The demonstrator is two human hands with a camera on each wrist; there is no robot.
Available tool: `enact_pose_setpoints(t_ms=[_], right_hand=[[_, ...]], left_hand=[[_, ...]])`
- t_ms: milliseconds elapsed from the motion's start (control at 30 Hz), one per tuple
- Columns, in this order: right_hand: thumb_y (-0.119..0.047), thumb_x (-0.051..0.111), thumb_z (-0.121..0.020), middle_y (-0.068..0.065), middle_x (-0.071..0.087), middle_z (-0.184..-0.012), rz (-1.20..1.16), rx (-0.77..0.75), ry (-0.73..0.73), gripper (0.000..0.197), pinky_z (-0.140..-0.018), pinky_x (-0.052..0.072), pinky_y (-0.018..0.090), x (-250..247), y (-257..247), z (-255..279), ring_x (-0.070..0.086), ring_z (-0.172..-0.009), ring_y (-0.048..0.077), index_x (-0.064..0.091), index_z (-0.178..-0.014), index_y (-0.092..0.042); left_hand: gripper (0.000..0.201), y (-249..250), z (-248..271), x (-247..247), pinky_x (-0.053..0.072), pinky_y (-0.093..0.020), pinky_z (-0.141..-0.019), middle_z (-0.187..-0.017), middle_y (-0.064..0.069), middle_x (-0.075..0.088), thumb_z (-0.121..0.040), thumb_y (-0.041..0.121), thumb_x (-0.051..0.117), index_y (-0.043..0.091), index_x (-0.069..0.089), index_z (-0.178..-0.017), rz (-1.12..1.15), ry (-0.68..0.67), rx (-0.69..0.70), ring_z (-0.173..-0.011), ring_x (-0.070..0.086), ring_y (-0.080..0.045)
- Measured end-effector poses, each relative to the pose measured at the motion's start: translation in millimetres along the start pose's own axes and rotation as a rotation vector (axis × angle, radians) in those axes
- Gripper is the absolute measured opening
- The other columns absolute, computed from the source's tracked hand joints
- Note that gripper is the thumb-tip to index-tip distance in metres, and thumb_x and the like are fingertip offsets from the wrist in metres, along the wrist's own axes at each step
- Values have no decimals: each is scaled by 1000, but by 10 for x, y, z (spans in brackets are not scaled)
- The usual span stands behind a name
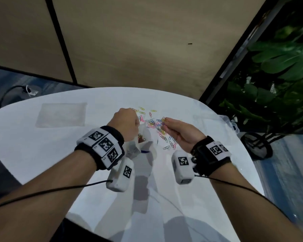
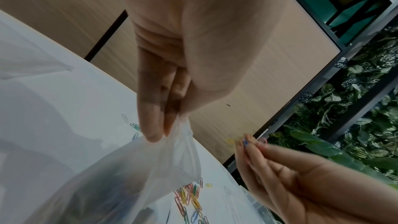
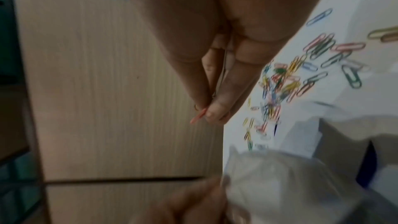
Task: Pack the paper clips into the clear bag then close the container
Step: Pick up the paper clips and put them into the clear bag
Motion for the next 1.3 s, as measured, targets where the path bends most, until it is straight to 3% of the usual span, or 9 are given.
enact_pose_setpoints(t_ms=[200,333,433,600,700,767,900,1033,1300], right_hand=[[10,64,-86,22,68,-85,356,-110,15,9,-72,61,24,342,406,57,69,-64,17,67,-94,7],[3,51,-89,34,63,-114,612,-97,-137,28,-97,51,46,536,563,-18,61,-85,22,68,-111,3],[10,40,-95,20,67,-111,667,-123,-182,35,-88,58,32,570,434,-17,66,-85,16,64,-120,6],[-8,66,-87,14,70,-108,910,-268,146,24,-83,59,39,-60,105,-173,69,-89,26,70,-110,-12],[-38,85,-69,18,42,-142,1529,84,372,92,-105,44,40,-750,132,-314,52,-125,32,38,-146,-15],[-43,90,-60,18,32,-144,1613,247,334,114,-103,44,40,-977,302,-338,46,-128,34,27,-150,-14],[-19,86,-63,16,41,-135,1518,73,296,91,-95,51,36,-883,541,-548,55,-113,34,43,-142,-14],[-22,75,-75,15,55,-129,1477,-74,389,57,-95,47,29,-646,480,-811,59,-113,30,59,-129,-15],[-23,58,-92,11,30,-151,1741,-237,286,53,-108,41,41,-305,363,-1177,41,-131,37,45,-142,-28]], left_hand=[[21,107,27,80,62,-37,-81,-102,-10,73,-89,6,58,10,77,-97,-77,26,15,-87,72,-29],[21,92,14,62,58,-34,-83,-108,-8,73,-89,9,61,13,78,-101,-81,47,20,-96,69,-27],[21,30,-3,30,59,-35,-84,-105,-8,73,-90,8,61,15,78,-100,-59,64,13,-94,69,-28],[18,-112,-12,-59,63,-39,-79,-94,-9,75,-91,5,59,11,76,-93,27,51,-12,-81,73,-28],[18,-147,14,-117,63,-38,-80,-92,-9,75,-92,6,59,11,76,-95,31,48,-17,-82,73,-26],[18,-169,33,-148,63,-38,-80,-93,-10,75,-93,7,59,11,76,-98,34,40,-19,-83,73,-27],[17,-221,43,-194,62,-39,-81,-94,-10,75,-93,8,59,10,75,-98,28,35,-23,-85,73,-28],[19,-252,40,-199,62,-39,-84,-97,-10,74,-94,7,58,10,75,-102,29,34,-35,-88,72,-28],[20,-352,-11,-238,62,-40,-83,-99,-12,73,-94,7,58,10,75,-104,12,38,-51,-88,72,-29]])
Point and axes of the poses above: each hand's wrist, its own z-axis away from the middle knuckle, its own x-axis out of the palm, y = z × x, the point moved 5 cm from there along -z, towards the middle knuckle
